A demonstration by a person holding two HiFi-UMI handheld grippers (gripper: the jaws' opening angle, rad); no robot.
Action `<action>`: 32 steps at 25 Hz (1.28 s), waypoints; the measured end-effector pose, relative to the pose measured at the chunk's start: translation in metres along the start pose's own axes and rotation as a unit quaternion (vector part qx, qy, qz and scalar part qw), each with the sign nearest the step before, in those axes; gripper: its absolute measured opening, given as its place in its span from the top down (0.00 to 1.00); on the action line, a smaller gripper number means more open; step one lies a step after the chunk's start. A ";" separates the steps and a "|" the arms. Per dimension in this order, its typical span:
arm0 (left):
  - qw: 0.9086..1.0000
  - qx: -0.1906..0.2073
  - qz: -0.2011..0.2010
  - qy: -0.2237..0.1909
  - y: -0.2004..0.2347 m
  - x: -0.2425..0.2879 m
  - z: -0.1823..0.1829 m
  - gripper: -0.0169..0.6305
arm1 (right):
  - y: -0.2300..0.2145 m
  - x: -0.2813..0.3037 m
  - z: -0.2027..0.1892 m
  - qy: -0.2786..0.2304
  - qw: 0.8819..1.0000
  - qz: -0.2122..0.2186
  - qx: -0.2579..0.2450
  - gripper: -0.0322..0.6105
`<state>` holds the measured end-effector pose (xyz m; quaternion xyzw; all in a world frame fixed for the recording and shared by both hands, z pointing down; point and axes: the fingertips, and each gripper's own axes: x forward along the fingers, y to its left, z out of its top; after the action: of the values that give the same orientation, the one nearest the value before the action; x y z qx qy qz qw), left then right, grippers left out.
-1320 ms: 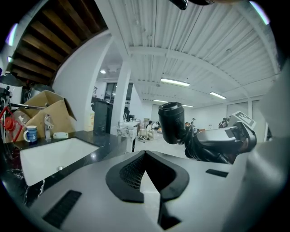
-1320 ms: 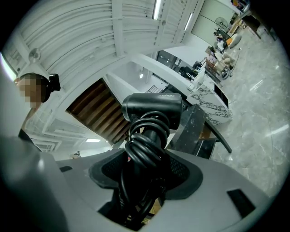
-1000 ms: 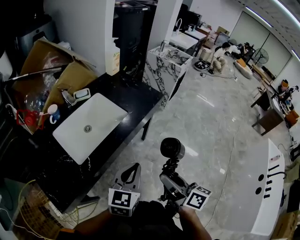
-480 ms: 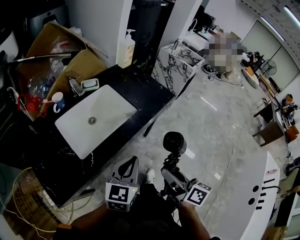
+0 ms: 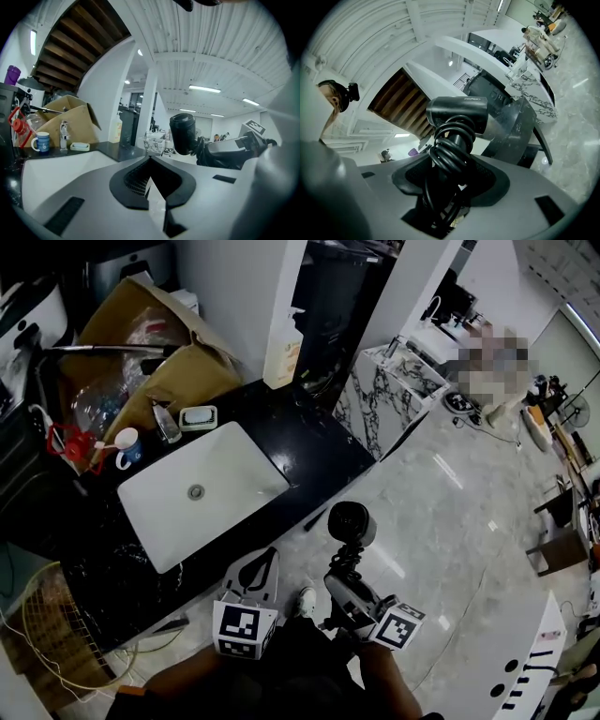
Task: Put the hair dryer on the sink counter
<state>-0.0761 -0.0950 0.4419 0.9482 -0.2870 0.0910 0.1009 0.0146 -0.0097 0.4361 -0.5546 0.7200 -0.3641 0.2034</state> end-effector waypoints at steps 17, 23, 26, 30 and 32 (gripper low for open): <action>0.991 -0.011 0.129 0.038 -0.028 0.143 0.029 0.96 | -0.124 0.042 0.117 0.153 0.985 0.060 -0.054 0.56; 0.985 -0.016 0.161 0.056 -0.026 0.166 0.030 0.96 | -0.154 0.071 0.138 0.182 0.978 0.078 -0.067 0.56; 0.983 -0.021 0.171 0.063 -0.017 0.177 0.026 0.96 | -0.167 0.088 0.142 0.197 0.974 0.078 -0.076 0.56; 0.980 -0.043 0.178 0.073 0.003 0.200 0.013 0.96 | -0.187 0.117 0.142 0.230 0.966 0.064 -0.096 0.56; 0.981 -0.053 0.171 0.077 0.010 0.214 0.011 0.96 | -0.195 0.129 0.141 0.248 0.962 0.052 -0.103 0.56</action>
<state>0.0945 -0.2180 0.4819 0.8684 -0.4410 0.1648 0.1554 0.2004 -0.1976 0.5050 -0.4266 0.8096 -0.4027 -0.0216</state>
